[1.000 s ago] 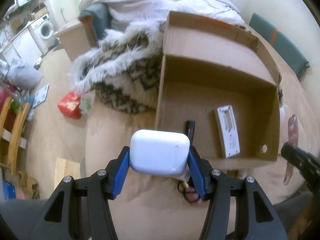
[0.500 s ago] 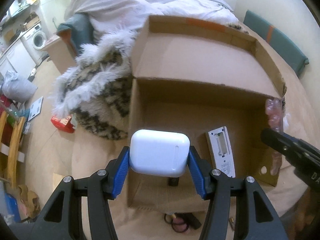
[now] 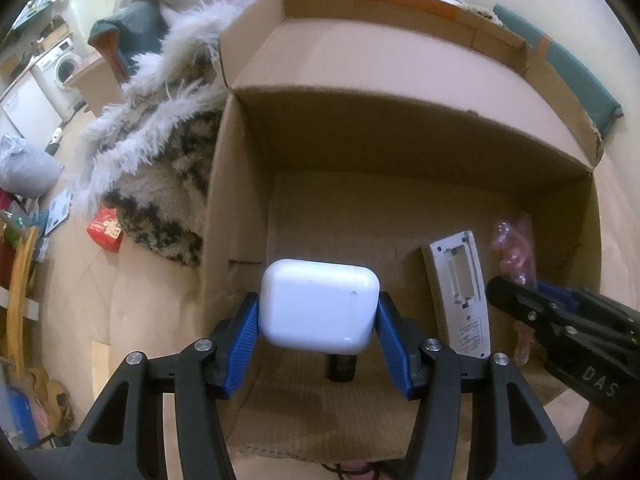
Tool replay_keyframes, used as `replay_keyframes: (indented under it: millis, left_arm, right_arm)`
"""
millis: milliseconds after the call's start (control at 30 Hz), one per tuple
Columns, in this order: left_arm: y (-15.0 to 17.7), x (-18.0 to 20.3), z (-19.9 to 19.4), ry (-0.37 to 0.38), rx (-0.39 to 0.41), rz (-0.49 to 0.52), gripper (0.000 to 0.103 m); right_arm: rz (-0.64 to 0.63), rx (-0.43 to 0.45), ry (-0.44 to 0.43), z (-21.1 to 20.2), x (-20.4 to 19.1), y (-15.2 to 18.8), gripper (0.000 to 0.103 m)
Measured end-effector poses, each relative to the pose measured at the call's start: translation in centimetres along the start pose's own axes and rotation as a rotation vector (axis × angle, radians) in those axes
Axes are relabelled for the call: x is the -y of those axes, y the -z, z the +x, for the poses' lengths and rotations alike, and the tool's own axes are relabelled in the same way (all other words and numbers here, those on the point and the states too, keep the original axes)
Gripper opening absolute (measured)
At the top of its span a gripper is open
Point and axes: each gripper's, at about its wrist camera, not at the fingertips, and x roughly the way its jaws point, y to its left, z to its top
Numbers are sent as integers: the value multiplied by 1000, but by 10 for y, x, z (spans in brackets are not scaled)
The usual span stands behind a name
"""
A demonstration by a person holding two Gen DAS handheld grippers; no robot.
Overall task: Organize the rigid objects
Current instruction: 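Lower both items into the box and open both tools to release them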
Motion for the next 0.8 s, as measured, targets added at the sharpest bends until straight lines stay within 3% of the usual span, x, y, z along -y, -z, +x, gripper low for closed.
replay_keyframes:
  millis: [533,800]
  left_arm:
    - [7,7,8,5,-10,33,54]
    - [10,13,9,9,-24,44,54]
  right_arm:
    - [8,-104,57,38,-11,-7,36]
    - [30,-107,64,45,-12,-10,36]
